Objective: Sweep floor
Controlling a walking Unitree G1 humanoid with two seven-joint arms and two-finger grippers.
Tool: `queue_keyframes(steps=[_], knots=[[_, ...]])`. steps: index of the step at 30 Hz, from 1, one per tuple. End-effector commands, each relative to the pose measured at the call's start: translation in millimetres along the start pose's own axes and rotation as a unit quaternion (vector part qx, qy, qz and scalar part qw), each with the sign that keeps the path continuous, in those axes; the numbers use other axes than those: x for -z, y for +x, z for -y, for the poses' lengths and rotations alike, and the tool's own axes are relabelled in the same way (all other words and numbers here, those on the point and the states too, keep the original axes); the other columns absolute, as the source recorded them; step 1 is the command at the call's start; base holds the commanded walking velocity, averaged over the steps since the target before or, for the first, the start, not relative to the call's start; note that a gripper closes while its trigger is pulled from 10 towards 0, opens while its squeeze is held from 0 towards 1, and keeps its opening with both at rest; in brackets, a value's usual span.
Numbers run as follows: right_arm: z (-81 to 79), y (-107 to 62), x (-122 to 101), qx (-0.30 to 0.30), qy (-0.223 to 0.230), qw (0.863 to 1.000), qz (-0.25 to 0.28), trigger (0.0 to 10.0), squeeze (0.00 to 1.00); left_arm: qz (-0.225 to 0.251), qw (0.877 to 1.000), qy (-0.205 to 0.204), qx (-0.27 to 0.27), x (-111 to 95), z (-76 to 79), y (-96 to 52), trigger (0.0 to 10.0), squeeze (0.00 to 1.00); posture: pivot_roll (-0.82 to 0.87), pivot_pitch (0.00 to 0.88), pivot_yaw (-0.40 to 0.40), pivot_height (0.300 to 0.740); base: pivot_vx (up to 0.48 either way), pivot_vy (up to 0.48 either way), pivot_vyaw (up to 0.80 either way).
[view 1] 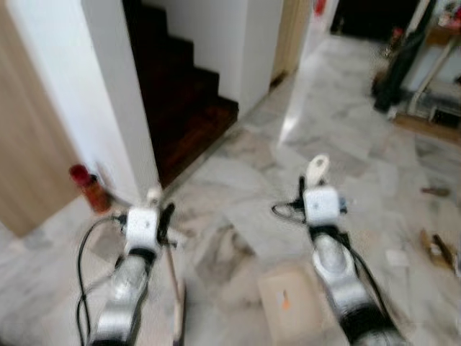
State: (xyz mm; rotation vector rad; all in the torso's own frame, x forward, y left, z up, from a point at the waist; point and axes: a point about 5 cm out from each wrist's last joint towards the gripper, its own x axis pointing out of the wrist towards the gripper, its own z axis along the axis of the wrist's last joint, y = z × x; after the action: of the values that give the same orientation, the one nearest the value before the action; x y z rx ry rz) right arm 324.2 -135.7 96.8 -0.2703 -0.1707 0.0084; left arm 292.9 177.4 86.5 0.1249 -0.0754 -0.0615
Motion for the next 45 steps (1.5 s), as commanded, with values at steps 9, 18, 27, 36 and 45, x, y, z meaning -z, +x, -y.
queue_keyframes(steps=[9,18,27,36,45], knots=[[8.9,3.5,-5.1,0.010,-0.004,1.000,0.012,10.0,0.00,0.026,1.000,0.002,0.003,-10.6,2.1,4.3,10.0,0.00,0.12,0.000,0.011,0.740,0.366,0.000,0.00],[6.3,3.4,-5.5,0.006,0.001,1.000,0.011,10.0,0.00,0.026,1.000,0.005,0.003,-10.7,1.1,4.4,10.0,0.00,0.12,0.000,0.015,0.740,0.363,0.000,0.00],[4.4,3.2,-5.6,0.000,0.001,1.000,0.013,10.0,0.00,0.026,1.000,0.006,0.005,-10.7,0.7,4.7,10.0,0.00,0.12,0.000,0.017,0.740,0.356,0.000,0.00],[-0.6,2.7,-6.9,-0.014,-0.012,1.000,0.021,10.0,0.00,0.026,1.000,0.008,0.013,-10.3,1.8,4.6,10.0,0.00,0.12,0.000,0.024,0.740,0.353,0.000,0.37],[-2.0,3.0,-7.7,-0.016,0.001,1.000,0.025,10.0,0.00,0.029,0.999,0.011,0.023,-11.4,5.4,7.8,10.0,0.00,0.11,0.000,0.025,0.740,0.352,0.000,0.13]])
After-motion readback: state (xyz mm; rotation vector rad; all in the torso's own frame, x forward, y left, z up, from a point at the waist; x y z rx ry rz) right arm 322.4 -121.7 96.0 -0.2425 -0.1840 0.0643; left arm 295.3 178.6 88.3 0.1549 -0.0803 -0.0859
